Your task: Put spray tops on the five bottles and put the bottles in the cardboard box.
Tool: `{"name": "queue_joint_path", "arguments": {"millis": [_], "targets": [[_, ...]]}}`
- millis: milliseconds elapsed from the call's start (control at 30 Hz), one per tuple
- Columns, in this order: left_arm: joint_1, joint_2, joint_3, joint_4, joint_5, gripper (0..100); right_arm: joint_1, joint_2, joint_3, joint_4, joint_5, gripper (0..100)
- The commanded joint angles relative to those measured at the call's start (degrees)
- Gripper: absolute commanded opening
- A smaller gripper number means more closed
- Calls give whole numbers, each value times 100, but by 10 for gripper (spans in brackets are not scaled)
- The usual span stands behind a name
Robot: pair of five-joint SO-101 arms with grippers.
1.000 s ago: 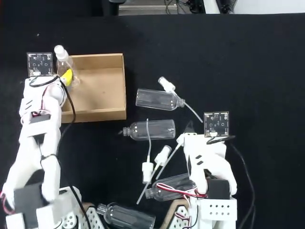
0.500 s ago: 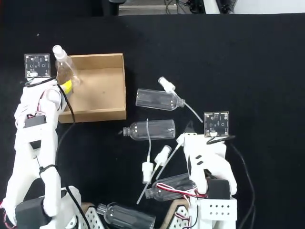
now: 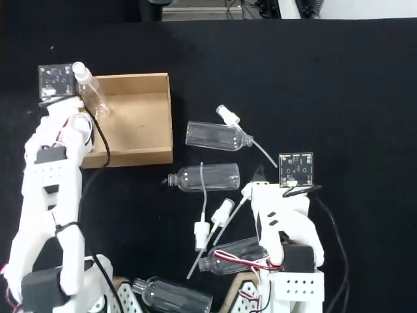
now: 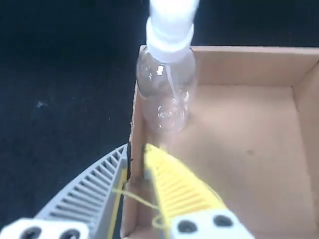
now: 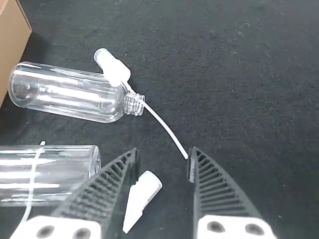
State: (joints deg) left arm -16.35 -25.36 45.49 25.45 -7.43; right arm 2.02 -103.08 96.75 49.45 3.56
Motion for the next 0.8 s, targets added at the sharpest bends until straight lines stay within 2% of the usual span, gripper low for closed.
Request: {"name": "queue_joint_path", "arguments": {"millis": [0,233,767], "targets": [[224,299,-769,396,255,64,-44,-549,-40,-141,-9,138],[374,1371,-1754,1073,264,100,-44,-549,-40,-141,0,138],[382,3103,-2993,1055,255,102,-44,-549,-40,-149,9,138]]}}
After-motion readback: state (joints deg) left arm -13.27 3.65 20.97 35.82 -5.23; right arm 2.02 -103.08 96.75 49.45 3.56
